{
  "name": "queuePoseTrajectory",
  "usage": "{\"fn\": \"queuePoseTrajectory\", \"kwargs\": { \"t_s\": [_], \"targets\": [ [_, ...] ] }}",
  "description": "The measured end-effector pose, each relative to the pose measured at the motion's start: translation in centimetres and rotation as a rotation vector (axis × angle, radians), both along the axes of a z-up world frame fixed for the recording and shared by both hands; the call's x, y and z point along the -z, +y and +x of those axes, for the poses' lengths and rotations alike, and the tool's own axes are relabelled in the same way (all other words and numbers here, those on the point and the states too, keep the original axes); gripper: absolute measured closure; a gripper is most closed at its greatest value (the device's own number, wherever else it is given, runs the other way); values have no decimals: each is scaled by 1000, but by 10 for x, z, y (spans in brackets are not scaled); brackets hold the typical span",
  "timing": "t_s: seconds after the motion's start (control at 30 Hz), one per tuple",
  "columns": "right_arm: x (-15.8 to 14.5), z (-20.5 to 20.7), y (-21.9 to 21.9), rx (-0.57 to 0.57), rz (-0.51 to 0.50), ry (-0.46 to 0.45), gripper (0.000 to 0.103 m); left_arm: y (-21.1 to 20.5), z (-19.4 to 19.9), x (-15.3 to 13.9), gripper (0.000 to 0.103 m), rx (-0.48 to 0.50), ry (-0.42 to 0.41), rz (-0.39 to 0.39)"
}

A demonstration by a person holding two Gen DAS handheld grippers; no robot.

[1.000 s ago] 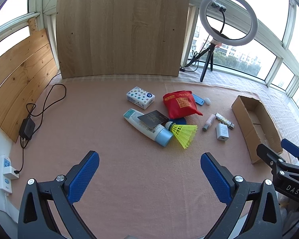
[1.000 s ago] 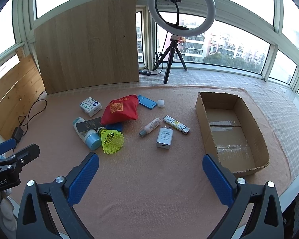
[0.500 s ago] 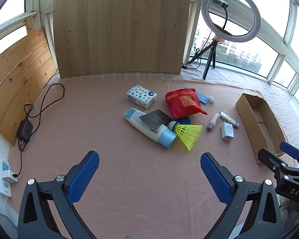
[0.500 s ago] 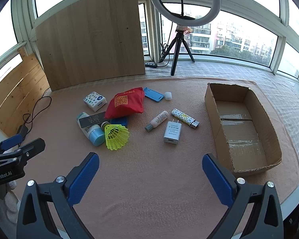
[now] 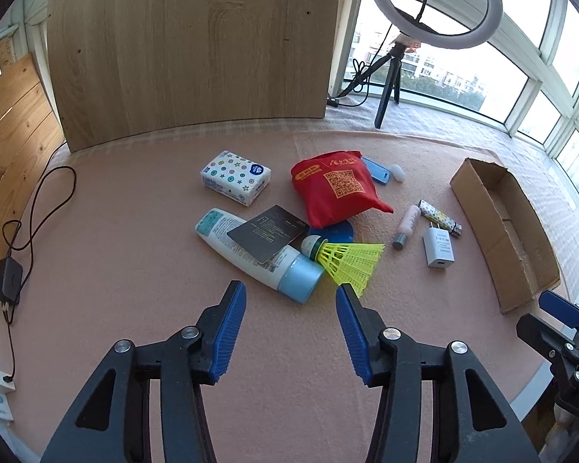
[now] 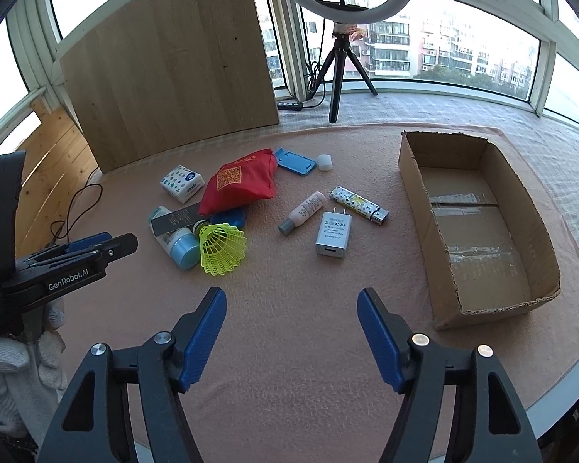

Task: Organize objects
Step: 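Move the right tool to the yellow shuttlecock and close on it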

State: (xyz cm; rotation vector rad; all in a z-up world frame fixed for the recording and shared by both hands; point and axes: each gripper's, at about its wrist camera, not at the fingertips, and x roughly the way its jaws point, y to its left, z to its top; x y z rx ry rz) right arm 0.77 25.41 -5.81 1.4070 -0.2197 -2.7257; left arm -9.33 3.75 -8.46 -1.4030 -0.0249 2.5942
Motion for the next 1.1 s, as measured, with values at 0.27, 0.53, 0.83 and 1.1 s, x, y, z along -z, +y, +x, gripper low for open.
{"fn": "queuePoseTrajectory", "kwargs": {
  "t_s": [0.27, 0.53, 0.83, 1.1],
  "targets": [
    [10, 4, 16, 35, -11, -30, 37, 7, -59, 30, 57, 0, -90, 108],
    [12, 12, 40, 89, -1, -40, 37, 17, -98, 57, 57, -3, -181, 162],
    [15, 16, 60, 127, -12, -53, 37, 31, -114, 81, 57, 36, -244, 189],
    [15, 16, 62, 122, -13, -50, 37, 55, -98, 87, 57, 111, -252, 178]
  ]
}}
